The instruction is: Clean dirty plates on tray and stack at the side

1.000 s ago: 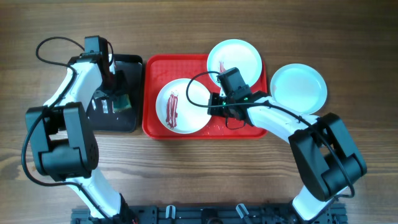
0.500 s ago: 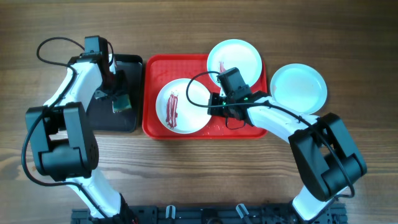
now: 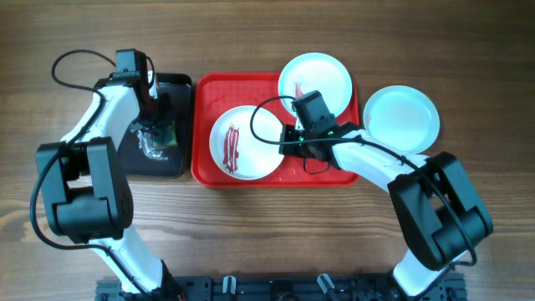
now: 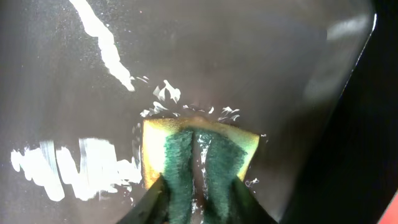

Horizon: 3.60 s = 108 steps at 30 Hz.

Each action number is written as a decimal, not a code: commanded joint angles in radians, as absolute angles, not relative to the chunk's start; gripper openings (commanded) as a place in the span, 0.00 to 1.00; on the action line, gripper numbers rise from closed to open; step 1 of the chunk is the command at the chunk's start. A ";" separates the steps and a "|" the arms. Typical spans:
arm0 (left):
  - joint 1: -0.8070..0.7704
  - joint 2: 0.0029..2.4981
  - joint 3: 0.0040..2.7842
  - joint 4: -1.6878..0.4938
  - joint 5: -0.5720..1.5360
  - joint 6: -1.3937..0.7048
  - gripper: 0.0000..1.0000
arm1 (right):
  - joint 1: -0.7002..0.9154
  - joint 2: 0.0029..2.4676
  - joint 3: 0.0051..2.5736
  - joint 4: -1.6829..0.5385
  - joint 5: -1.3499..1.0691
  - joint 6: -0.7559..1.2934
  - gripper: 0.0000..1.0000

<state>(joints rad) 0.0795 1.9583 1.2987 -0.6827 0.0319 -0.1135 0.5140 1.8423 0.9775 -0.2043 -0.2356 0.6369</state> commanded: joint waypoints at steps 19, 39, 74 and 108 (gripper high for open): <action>0.074 1.977 1.277 -0.733 0.051 -0.030 0.42 | 0.516 1.861 0.987 -0.201 -0.253 0.621 0.04; 0.074 1.794 1.391 -0.806 0.081 -0.068 0.04 | 0.516 1.861 0.987 -0.195 -0.265 0.621 0.04; -0.190 1.828 1.250 -0.712 0.243 -0.192 0.04 | 0.516 1.861 0.987 -0.186 -0.294 0.630 0.04; -0.316 1.917 1.049 -0.761 0.516 0.023 0.04 | 0.516 1.884 0.987 -0.176 -0.357 0.657 0.04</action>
